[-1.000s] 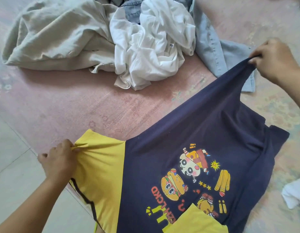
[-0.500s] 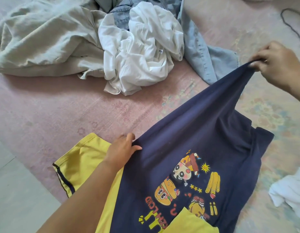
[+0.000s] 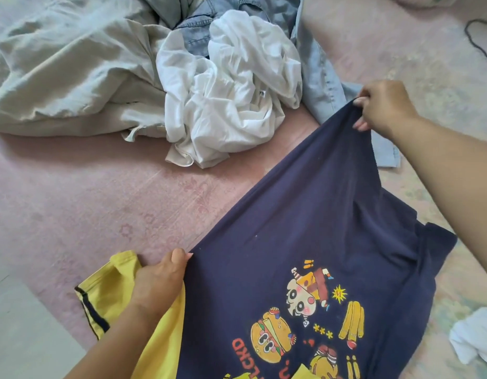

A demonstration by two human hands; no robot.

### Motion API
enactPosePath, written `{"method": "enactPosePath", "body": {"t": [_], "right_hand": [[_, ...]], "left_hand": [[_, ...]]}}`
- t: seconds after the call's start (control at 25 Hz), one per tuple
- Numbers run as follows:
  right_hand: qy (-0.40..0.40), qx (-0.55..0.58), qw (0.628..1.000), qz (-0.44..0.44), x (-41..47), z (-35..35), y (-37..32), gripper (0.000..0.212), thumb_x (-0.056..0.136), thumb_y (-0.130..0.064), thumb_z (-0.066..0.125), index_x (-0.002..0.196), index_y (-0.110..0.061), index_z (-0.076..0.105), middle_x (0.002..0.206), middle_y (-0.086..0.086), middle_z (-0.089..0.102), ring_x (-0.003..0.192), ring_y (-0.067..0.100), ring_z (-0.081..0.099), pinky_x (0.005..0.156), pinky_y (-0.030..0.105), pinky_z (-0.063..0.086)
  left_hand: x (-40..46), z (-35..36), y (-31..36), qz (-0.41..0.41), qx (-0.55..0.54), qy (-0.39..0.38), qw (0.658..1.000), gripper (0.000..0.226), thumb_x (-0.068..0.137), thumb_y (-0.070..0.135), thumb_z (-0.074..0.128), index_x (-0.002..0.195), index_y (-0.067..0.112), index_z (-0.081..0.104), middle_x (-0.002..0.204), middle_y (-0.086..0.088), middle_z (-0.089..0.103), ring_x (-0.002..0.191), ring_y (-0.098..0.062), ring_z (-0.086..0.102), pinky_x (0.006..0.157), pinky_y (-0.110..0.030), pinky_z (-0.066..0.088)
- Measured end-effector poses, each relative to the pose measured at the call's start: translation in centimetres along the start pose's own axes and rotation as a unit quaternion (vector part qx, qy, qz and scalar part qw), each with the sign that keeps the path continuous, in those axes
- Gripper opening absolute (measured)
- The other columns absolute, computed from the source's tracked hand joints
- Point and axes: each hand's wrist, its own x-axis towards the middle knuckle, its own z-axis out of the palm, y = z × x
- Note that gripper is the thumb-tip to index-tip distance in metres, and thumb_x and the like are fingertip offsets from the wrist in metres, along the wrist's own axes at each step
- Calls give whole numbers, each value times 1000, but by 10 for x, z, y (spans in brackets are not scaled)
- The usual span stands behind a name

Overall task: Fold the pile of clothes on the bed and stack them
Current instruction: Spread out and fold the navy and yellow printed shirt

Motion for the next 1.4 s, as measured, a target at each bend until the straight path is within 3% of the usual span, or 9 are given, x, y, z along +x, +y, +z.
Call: {"method": "enactPosePath", "body": {"t": [0.16,0.44,0.56,0.68,0.84,0.92,1.08,1.24,1.4], "right_hand": [[34,7,999,-21,24,52,-16,17,92,0,49,101,5,63,109,28,60,104,38,57,88,35,42],[-104,-29,994,-2,44,121,1,45,87,7,44,131,2,46,139,22,36,121,38,45,100,34,36],[-129,0,992,11,51,136,4,51,88,4,45,139,0,39,144,20,33,127,38,41,106,35,33],[-68,-8,998,9,59,139,5,43,93,-2,50,135,1,46,141,22,40,127,37,42,105,32,31],[-84,30,995,-34,56,145,3,54,92,-4,56,141,0,35,152,19,24,140,29,26,110,25,19],[-48,87,995,-31,50,147,7,62,94,-7,55,148,-6,25,158,14,11,145,22,13,110,16,8],[57,111,992,25,32,148,33,45,96,-14,51,139,-3,42,144,17,42,133,32,38,110,30,25],[-1,219,973,69,34,142,28,40,95,-14,56,134,-7,51,132,9,56,120,21,52,97,15,34],[-10,254,964,83,52,144,12,40,89,-19,64,127,-9,55,118,4,59,110,14,55,89,14,40]], "left_hand": [[-5,17,3,-35,16,-35,999,53,105,17,-5,75,8,38,51,-6,40,25,-14,34,39,-13,22],[-2,14,-43,25,28,-5,999,70,99,56,15,60,12,53,44,-2,50,37,-23,53,42,-31,38],[1,-2,-86,41,33,-106,993,65,88,70,23,61,21,57,53,8,57,47,-18,59,56,-33,34],[18,-20,-108,-109,15,-272,956,45,80,70,49,61,29,49,63,10,54,66,-10,61,54,-27,40],[24,-22,-76,-178,128,-328,919,25,93,55,43,95,33,53,99,11,54,102,-10,57,84,-29,43],[35,-26,-46,-154,203,-253,933,24,94,27,33,105,19,52,100,-1,55,93,-25,59,80,-38,43],[74,-12,22,-87,-25,57,994,16,83,12,47,75,5,60,70,-12,57,58,-33,57,46,-36,46],[99,12,64,-142,-165,-46,975,35,90,39,51,82,10,69,74,-1,61,67,-24,61,45,-31,52],[102,27,69,-213,-202,-57,954,26,80,28,75,92,5,71,88,-6,61,85,-27,57,64,-36,51]]}}
